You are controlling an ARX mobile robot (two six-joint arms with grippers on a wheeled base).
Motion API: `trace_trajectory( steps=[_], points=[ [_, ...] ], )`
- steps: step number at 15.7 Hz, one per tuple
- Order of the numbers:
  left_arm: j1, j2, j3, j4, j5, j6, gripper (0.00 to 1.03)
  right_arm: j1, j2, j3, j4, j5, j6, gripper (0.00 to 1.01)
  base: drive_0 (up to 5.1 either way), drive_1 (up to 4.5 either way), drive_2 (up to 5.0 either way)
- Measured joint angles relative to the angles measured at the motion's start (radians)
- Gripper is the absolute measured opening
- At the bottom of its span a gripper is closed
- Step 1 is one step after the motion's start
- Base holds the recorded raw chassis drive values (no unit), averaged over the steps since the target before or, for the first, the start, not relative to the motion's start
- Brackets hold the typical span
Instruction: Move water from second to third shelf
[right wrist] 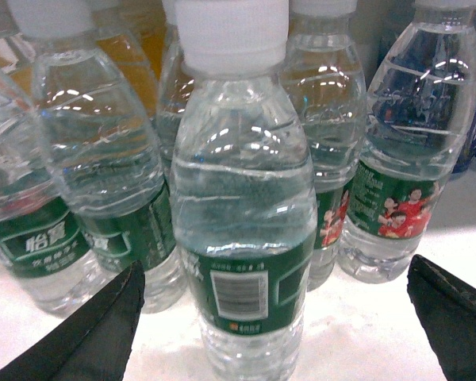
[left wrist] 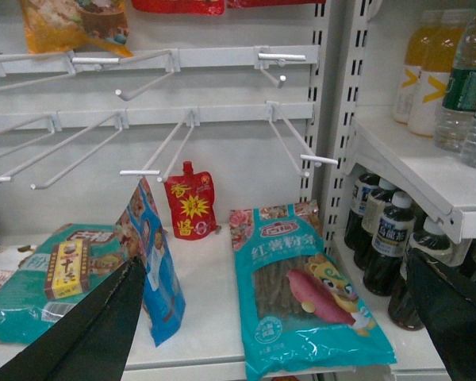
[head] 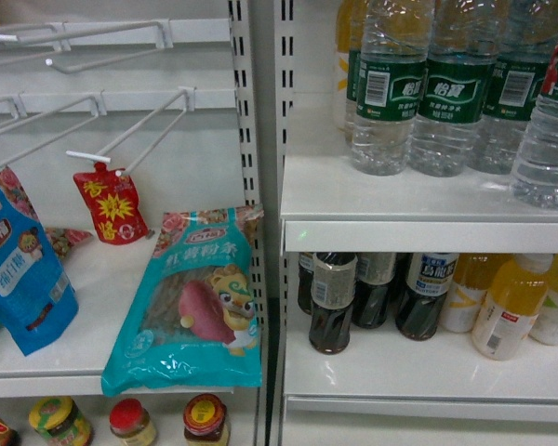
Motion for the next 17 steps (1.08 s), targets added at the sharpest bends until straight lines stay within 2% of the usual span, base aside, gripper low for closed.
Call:
trace_trajectory(
  steps=[5, 9, 11, 12, 13, 14, 15, 17],
  points=[
    [0.000, 0.000, 0.000, 0.000, 0.000, 0.000, 0.98, 0.018, -0.231, -0.211, -0.051, -0.002, 0.016, 0.98, 0.0, 0.00, 0.0],
    [0.000, 0.000, 0.000, 0.000, 0.000, 0.000, 0.98, 0.064, -0.507, -0.356, -0.180, 0.035, 0.025, 0.98, 0.0, 0.00, 0.0],
    [0.000, 0.000, 0.000, 0.000, 0.000, 0.000, 0.98, 0.088, -0.631, -0.372, -0.240, 0.077, 0.026, 0.98, 0.0, 0.00, 0.0],
    [0.000, 0.000, 0.000, 0.000, 0.000, 0.000, 0.98, 0.083, -0.688, -0.419, -0.125, 0.029, -0.001, 0.89, 0.0, 0.00, 0.0],
    [0.000, 0.000, 0.000, 0.000, 0.000, 0.000, 0.98, 0.072, -0.771, -0.472, -0.135, -0.010, -0.037, 0.76, 0.0, 0.00, 0.0],
    [0.000, 0.000, 0.000, 0.000, 0.000, 0.000, 0.98, 0.053, -0.841, -0.516, -0.176, -0.018, -0.053, 0.64, 0.0, 0.00, 0.0],
    [0.000, 0.000, 0.000, 0.000, 0.000, 0.000, 0.98, 0.048, -0.892, -0.544, -0.193, -0.019, -0.058, 0.51, 0.0, 0.00, 0.0],
    [0.000, 0.000, 0.000, 0.000, 0.000, 0.000, 0.98, 0.018, -0.963, -0.590, -0.195, -0.058, -0.071, 0.25, 0.0, 0.00, 0.0]
  ],
)
